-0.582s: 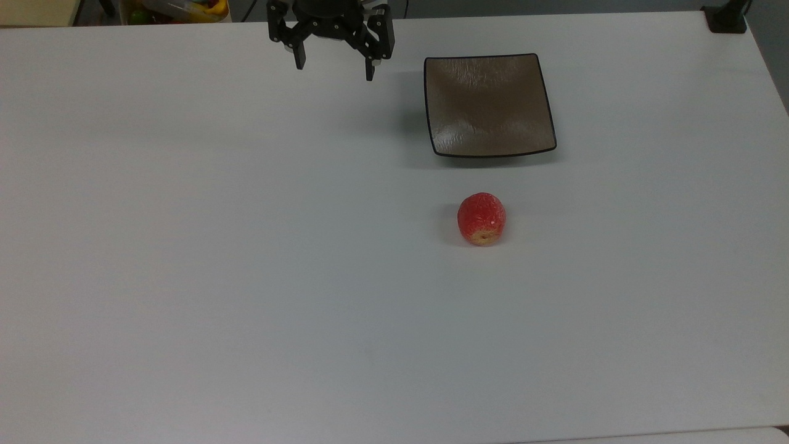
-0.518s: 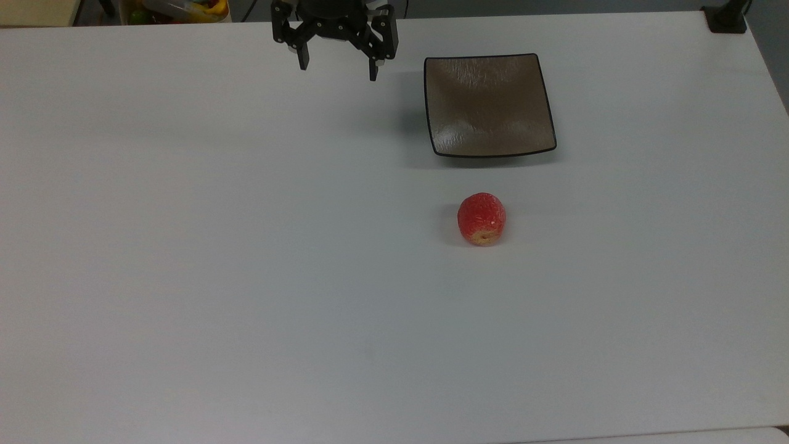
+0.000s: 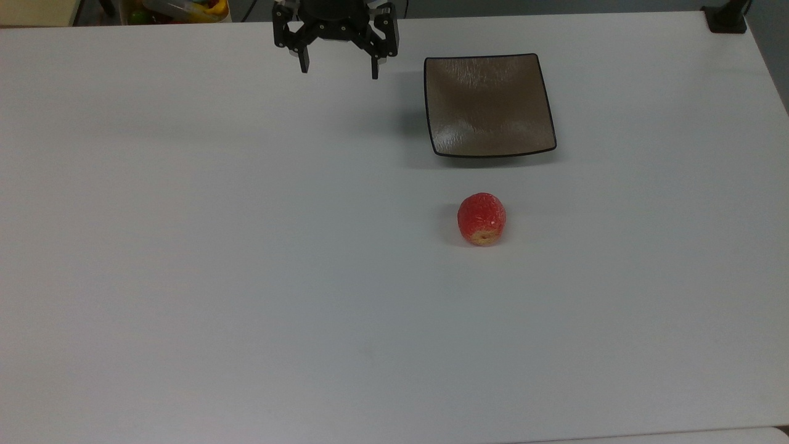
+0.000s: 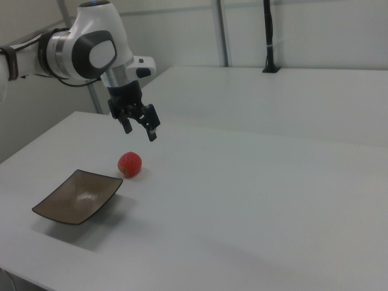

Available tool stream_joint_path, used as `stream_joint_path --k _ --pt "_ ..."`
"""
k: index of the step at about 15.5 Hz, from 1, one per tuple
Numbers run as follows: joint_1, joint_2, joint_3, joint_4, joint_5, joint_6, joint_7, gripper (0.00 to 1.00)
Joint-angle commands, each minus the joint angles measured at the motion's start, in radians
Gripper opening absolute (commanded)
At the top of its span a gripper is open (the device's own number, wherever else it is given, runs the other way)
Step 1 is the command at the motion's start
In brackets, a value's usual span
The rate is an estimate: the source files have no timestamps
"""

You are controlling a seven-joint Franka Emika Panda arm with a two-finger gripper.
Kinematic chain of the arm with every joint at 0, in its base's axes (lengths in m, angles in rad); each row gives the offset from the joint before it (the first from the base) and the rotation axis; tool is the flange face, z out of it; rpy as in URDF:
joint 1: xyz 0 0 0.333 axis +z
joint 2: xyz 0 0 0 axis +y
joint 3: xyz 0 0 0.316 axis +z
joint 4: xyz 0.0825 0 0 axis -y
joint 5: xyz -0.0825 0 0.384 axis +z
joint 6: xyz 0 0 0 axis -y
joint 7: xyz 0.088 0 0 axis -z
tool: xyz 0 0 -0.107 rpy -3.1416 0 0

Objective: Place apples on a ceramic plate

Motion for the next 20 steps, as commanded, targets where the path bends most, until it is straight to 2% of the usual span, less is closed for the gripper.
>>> stream_joint_path --k 1,7,10,15,20 --pt "-0.002 -0.016 0.014 -0.026 0.022 0.007 -0.032 1.0" --pt "0.024 0.056 0.069 0.006 0.024 0.022 -0.016 1.0" --pt "0.03 0.106 0.111 0.013 0.024 0.123 0.065 1.0" --pt "0.09 0.254 0.111 0.106 0.007 0.203 0.209 1.0" --pt "0.148 0.37 0.109 0.154 -0.004 0.299 0.276 1.0"
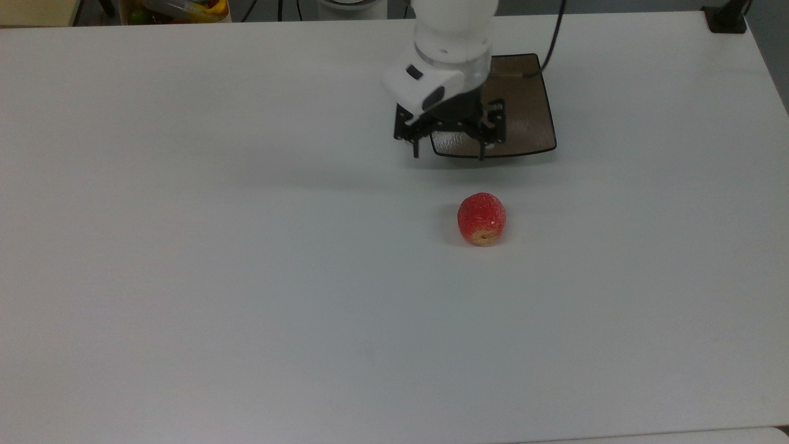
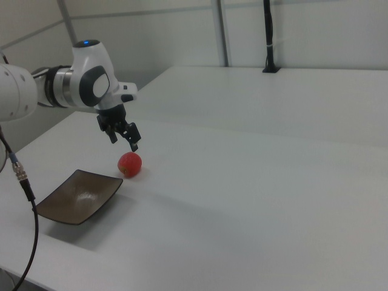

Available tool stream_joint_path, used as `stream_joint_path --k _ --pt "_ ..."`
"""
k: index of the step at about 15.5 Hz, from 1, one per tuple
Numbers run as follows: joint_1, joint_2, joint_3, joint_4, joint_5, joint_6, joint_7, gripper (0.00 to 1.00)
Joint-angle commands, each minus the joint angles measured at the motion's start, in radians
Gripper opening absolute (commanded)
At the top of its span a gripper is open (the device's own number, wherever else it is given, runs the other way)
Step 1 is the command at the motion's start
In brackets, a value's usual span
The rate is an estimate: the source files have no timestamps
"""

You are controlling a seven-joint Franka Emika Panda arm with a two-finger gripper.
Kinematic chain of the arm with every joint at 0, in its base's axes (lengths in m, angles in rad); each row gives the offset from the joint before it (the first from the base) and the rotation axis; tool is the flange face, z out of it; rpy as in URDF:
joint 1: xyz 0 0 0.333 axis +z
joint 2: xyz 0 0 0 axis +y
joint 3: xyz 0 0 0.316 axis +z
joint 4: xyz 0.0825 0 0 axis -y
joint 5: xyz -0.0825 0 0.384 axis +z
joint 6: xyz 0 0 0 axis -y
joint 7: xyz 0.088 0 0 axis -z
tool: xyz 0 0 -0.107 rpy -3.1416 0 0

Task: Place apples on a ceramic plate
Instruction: 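Move the open gripper over the red apple and lower it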

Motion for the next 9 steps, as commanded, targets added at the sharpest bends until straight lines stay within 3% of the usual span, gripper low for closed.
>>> stream_joint_path --k 1,5,9 --pt "0.036 0.102 -0.003 0.085 -0.022 0.06 0.093 1.0" --pt "0.068 0.176 -0.003 0.132 -0.084 0.063 0.153 1.0" --pt "0.081 0.213 -0.002 0.17 -0.091 0.065 0.159 1.0"
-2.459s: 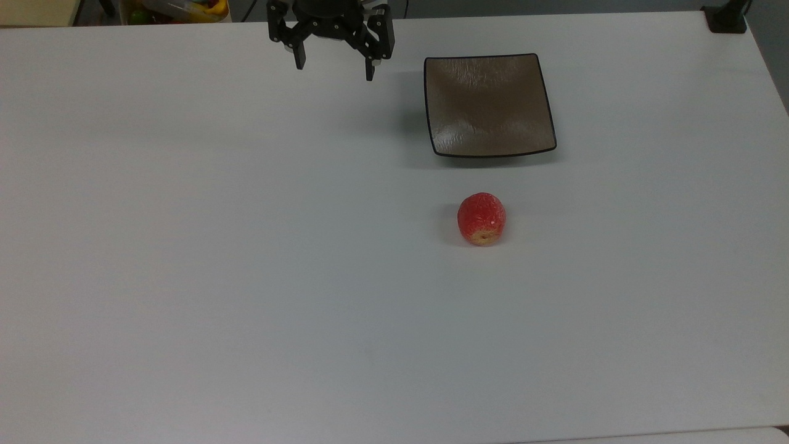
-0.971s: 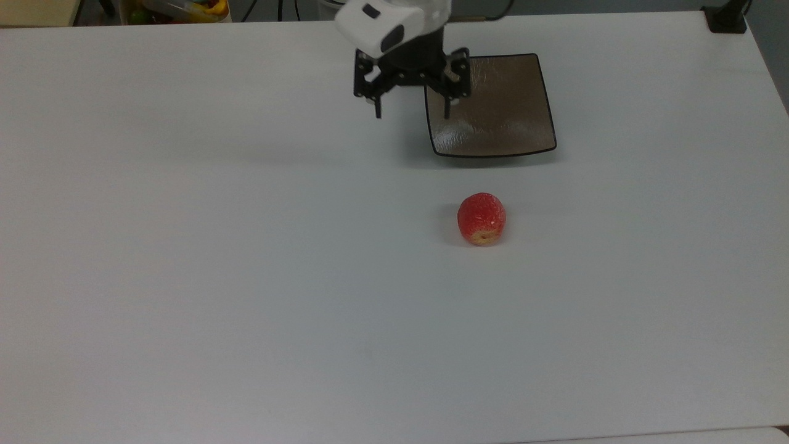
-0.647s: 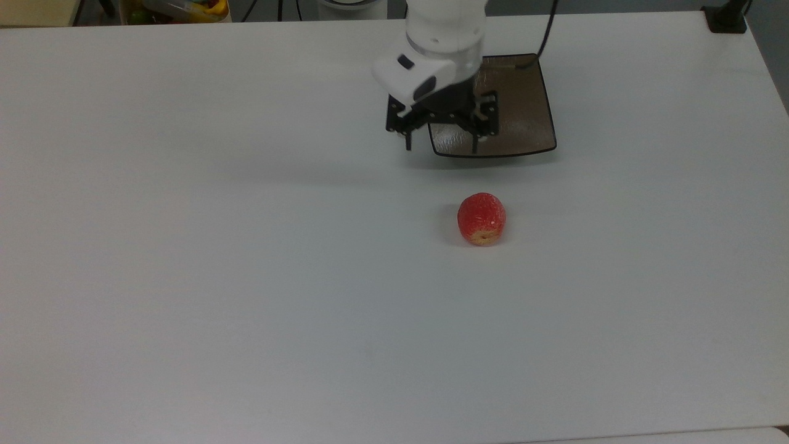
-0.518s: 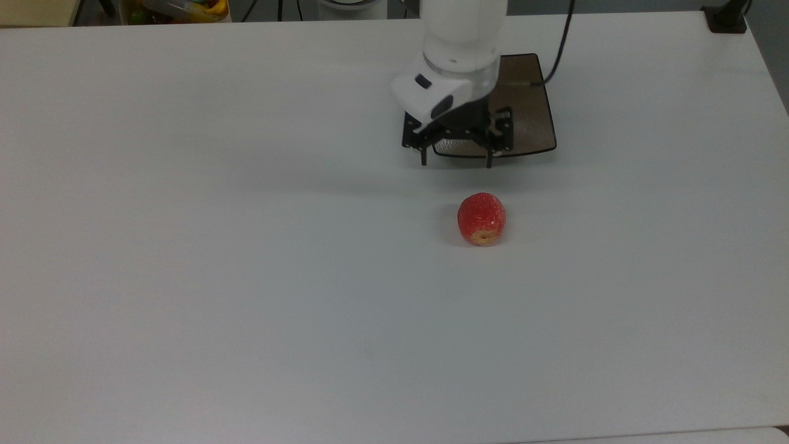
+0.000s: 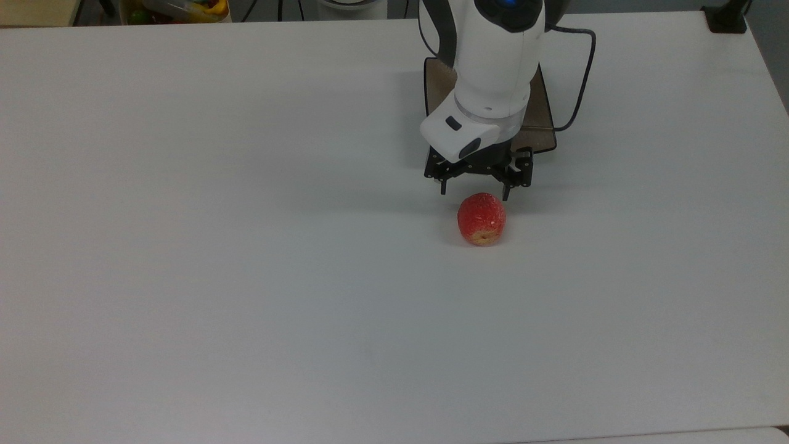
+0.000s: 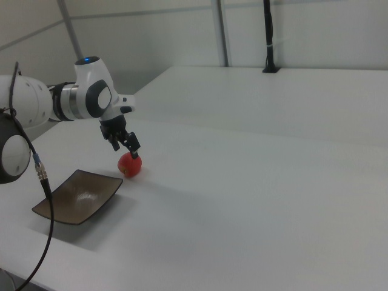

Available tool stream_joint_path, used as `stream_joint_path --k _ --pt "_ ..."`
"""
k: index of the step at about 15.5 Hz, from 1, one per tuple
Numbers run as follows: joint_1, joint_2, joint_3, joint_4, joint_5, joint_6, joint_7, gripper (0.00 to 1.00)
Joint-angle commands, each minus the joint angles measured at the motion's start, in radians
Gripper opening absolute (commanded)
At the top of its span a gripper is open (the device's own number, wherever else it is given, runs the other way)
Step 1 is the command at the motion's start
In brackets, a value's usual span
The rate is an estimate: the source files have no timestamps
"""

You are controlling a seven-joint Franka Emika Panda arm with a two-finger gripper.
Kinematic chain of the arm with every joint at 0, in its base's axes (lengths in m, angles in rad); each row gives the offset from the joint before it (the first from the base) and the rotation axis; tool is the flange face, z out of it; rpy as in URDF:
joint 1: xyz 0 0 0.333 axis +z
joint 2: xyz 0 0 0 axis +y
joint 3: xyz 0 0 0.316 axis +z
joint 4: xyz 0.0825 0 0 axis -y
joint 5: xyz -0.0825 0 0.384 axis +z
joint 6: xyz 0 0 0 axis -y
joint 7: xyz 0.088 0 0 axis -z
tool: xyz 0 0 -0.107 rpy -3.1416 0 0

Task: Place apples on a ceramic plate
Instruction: 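Move the open gripper over the red apple and lower it, then close the gripper around the red apple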

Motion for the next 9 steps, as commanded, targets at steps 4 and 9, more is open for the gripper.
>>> stream_joint_path --k 4,9 --pt "0.033 0.058 -0.002 0.068 -0.019 0.007 0.026 1.0" --pt "0.036 0.097 -0.002 0.088 -0.049 0.007 0.028 1.0"
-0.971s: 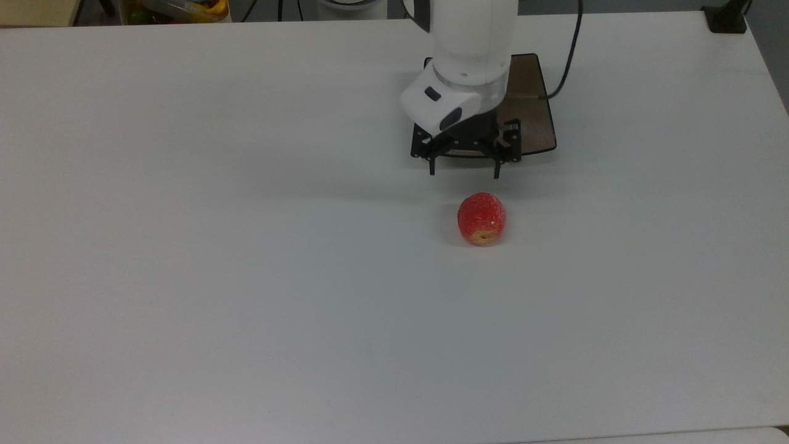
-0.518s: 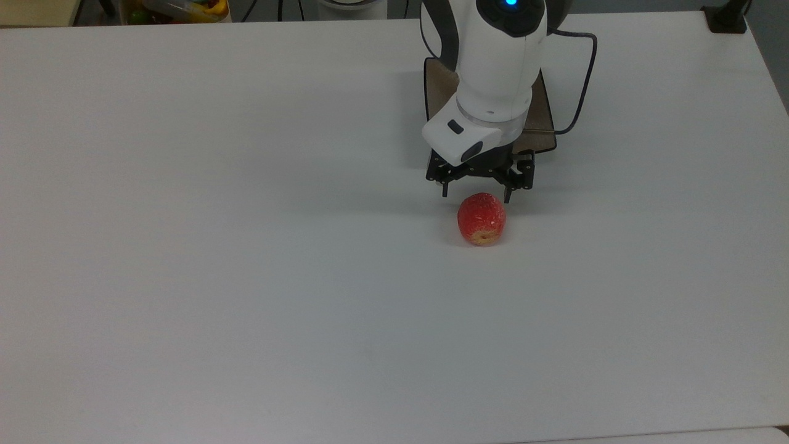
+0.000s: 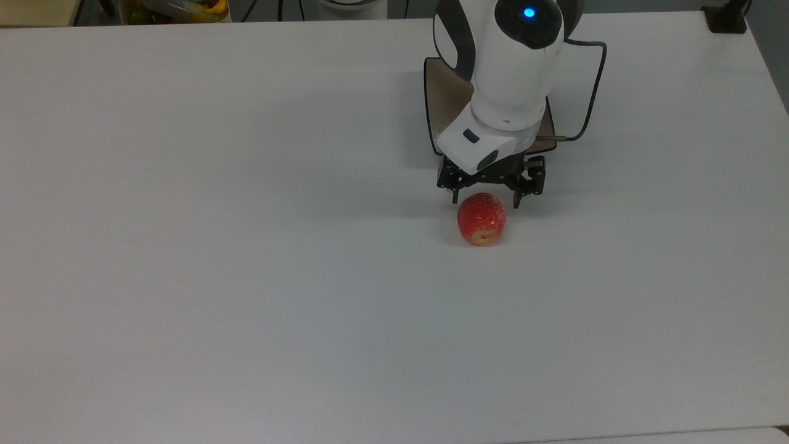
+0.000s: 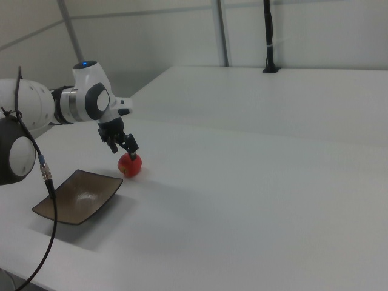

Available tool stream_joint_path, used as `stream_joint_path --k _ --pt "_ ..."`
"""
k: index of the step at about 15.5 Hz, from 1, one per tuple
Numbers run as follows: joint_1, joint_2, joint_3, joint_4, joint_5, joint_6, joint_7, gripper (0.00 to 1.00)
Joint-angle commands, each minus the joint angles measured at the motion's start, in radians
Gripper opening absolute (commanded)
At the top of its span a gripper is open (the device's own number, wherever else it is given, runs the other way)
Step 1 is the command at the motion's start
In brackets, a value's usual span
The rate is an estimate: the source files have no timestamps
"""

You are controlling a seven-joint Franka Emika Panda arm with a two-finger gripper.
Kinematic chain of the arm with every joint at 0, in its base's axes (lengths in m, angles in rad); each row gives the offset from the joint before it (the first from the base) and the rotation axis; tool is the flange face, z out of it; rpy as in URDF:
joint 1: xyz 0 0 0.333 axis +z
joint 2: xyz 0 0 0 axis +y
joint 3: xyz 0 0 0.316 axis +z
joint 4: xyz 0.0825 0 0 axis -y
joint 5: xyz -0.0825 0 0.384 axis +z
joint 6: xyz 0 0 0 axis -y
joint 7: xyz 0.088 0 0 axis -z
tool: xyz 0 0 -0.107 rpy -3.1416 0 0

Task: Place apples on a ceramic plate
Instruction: 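Close the gripper around the red apple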

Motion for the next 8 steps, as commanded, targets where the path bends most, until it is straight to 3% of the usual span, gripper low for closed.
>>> stream_joint_path --k 1,6,7,8 --pt "0.009 0.054 -0.002 0.043 -0.029 0.007 0.026 1.0" --pt "0.011 0.074 -0.002 0.043 -0.061 0.024 0.026 1.0" --pt "0.012 0.074 -0.002 0.043 -0.084 0.024 0.026 0.91" --pt "0.012 0.074 -0.002 0.041 -0.107 0.022 0.027 0.75"
